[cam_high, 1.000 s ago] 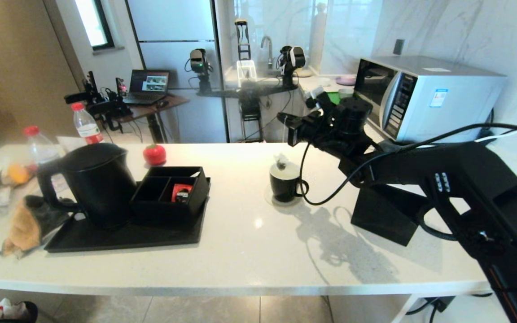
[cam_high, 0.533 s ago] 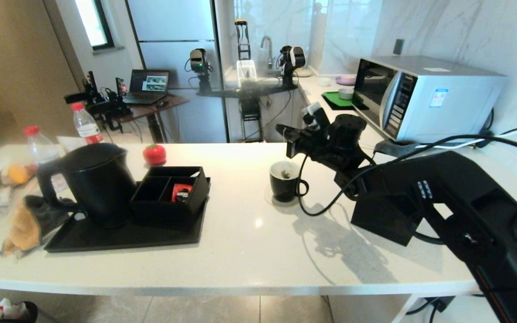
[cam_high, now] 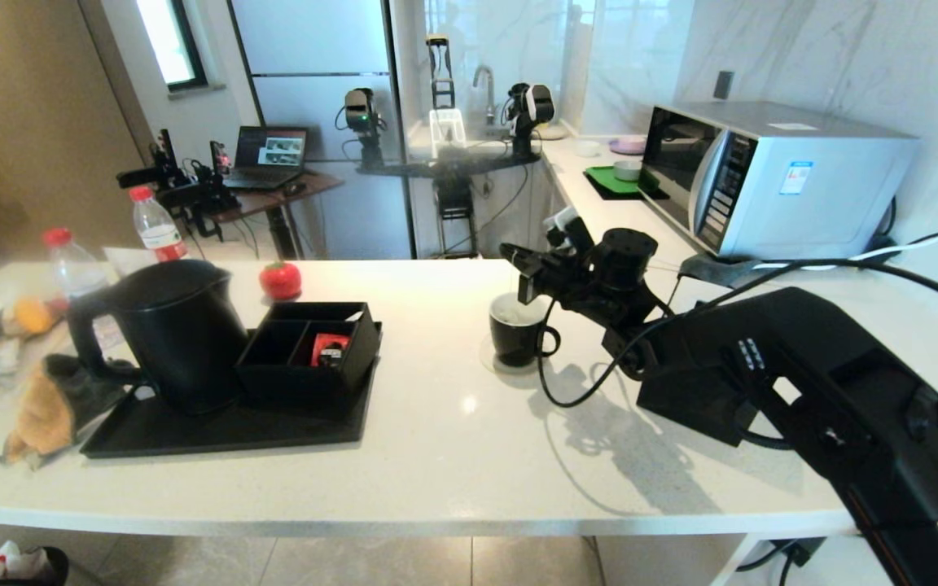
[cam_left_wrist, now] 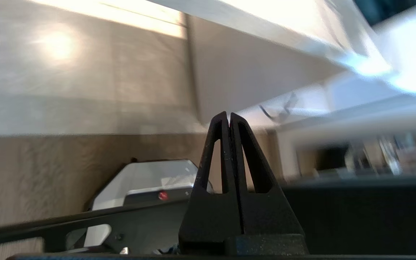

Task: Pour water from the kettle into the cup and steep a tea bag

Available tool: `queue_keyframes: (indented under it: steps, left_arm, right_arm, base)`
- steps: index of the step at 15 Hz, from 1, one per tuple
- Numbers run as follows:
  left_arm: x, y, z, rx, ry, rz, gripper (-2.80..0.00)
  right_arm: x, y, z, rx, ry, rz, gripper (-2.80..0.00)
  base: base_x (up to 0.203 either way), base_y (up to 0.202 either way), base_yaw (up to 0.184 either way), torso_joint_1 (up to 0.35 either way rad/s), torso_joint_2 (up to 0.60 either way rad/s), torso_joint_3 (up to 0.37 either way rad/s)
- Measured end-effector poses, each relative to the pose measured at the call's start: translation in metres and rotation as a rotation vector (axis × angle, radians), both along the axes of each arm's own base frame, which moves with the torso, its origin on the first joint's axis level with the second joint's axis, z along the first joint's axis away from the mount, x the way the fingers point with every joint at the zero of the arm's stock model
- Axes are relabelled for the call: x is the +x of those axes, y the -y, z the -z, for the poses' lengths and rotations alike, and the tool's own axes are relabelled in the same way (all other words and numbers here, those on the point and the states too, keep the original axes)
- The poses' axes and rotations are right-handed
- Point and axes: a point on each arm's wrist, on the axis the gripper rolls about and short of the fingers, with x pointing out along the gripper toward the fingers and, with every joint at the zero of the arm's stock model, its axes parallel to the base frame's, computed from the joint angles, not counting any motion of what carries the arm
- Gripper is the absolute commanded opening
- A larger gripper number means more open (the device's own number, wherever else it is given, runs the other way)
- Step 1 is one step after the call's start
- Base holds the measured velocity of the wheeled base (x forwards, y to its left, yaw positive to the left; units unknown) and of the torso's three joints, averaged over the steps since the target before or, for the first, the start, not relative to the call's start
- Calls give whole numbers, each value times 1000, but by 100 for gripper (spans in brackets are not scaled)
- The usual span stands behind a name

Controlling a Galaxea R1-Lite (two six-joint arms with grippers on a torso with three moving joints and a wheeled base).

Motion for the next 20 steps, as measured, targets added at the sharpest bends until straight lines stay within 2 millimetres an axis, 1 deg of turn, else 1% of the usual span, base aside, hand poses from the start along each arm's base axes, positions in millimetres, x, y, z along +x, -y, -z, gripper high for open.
queue_keyframes:
  steps: [2,5,8,12,18,20]
  left_arm:
    - [1,0,0,2,-6,-103,-280]
    - [-3,-1,0,-10,42,-182,-280]
    - [-7,-2,0,-11,94,-195,-280]
    - [-9,-2,0,-13,115,-195,-280]
    - [-9,-2,0,20,132,-228,-280]
    - [-9,-2,0,47,142,-219,-280]
  right_arm:
    - [0,0,2,4,7,0,-280]
    - [1,0,5,2,5,0,-280]
    - [0,0,3,3,7,1,-280]
    - [0,0,-2,8,19,3,-280]
    - [1,1,2,8,22,7,-280]
    - [0,2,7,5,17,8,-280]
  base:
    - [0,0,0,0,0,0]
    - [0,0,0,0,0,0]
    - [0,0,0,0,0,0]
    - [0,0,0,0,0,0]
    - [0,0,0,0,0,0]
    - [0,0,0,0,0,0]
